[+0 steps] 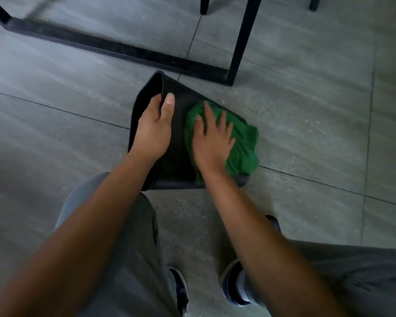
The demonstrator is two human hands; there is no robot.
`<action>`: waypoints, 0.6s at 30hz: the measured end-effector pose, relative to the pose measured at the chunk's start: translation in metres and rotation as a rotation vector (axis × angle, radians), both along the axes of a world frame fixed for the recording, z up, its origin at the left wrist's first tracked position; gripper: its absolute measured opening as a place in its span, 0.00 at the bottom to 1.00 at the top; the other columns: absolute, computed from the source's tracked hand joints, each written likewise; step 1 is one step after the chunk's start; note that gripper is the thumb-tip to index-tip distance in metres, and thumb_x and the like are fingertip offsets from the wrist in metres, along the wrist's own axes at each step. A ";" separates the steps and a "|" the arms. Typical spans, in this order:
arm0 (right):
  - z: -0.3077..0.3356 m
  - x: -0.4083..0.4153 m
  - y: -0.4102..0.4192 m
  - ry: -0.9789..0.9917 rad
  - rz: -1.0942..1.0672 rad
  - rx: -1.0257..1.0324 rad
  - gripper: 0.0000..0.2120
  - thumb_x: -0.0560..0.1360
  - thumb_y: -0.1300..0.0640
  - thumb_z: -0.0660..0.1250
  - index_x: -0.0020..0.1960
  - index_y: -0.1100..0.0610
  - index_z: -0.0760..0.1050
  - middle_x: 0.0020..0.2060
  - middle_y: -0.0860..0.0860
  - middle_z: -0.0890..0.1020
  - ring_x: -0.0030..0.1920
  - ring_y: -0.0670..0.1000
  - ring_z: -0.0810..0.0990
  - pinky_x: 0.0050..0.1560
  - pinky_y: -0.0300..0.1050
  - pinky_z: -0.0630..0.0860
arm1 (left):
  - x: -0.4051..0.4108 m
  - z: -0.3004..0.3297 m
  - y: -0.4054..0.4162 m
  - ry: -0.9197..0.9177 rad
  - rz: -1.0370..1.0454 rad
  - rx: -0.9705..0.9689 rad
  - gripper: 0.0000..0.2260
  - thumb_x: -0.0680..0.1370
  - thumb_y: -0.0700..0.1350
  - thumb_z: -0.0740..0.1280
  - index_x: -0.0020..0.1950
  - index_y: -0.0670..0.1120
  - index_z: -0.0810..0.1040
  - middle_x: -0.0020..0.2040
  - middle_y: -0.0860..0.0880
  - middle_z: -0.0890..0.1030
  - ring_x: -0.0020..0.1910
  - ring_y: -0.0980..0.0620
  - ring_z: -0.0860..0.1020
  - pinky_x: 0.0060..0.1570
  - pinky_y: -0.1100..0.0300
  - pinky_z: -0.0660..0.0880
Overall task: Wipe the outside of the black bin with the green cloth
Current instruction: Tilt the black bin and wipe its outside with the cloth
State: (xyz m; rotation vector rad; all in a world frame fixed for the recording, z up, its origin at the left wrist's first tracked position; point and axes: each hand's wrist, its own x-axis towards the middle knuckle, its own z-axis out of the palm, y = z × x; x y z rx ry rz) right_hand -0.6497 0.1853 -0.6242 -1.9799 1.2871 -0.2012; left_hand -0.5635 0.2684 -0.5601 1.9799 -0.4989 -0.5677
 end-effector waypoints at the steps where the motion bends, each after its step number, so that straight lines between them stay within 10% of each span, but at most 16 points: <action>1: 0.014 0.009 0.021 -0.064 0.104 -0.081 0.24 0.85 0.40 0.50 0.81 0.35 0.56 0.84 0.53 0.54 0.84 0.62 0.49 0.79 0.67 0.45 | 0.000 0.000 0.000 0.002 0.006 -0.011 0.20 0.85 0.59 0.55 0.68 0.48 0.75 0.56 0.54 0.82 0.57 0.56 0.81 0.56 0.58 0.78; 6: -0.004 0.008 -0.026 -0.076 0.093 -0.068 0.24 0.85 0.40 0.50 0.81 0.37 0.58 0.81 0.53 0.65 0.73 0.62 0.73 0.73 0.61 0.68 | -0.002 -0.002 0.004 -0.055 0.004 -0.012 0.19 0.86 0.55 0.58 0.72 0.47 0.73 0.56 0.56 0.82 0.53 0.63 0.81 0.53 0.64 0.79; 9: -0.030 -0.018 -0.042 0.109 -0.119 0.157 0.26 0.86 0.41 0.48 0.83 0.38 0.52 0.84 0.52 0.57 0.81 0.62 0.59 0.79 0.64 0.56 | 0.001 -0.005 0.012 -0.029 0.013 0.053 0.24 0.85 0.59 0.56 0.76 0.48 0.69 0.64 0.51 0.79 0.62 0.54 0.79 0.64 0.52 0.77; 13: 0.017 0.017 0.021 -0.100 0.143 -0.039 0.26 0.86 0.43 0.50 0.83 0.41 0.54 0.84 0.53 0.52 0.84 0.58 0.47 0.81 0.61 0.45 | 0.003 -0.003 0.009 0.003 0.060 0.054 0.27 0.81 0.66 0.56 0.70 0.48 0.74 0.59 0.53 0.82 0.59 0.54 0.81 0.62 0.49 0.77; 18: 0.013 0.046 -0.019 -0.227 0.142 -0.225 0.20 0.84 0.47 0.59 0.73 0.48 0.75 0.69 0.54 0.79 0.69 0.59 0.76 0.67 0.56 0.69 | -0.008 -0.004 0.010 -0.033 0.032 0.027 0.25 0.81 0.65 0.61 0.69 0.49 0.75 0.58 0.55 0.83 0.56 0.59 0.81 0.56 0.60 0.79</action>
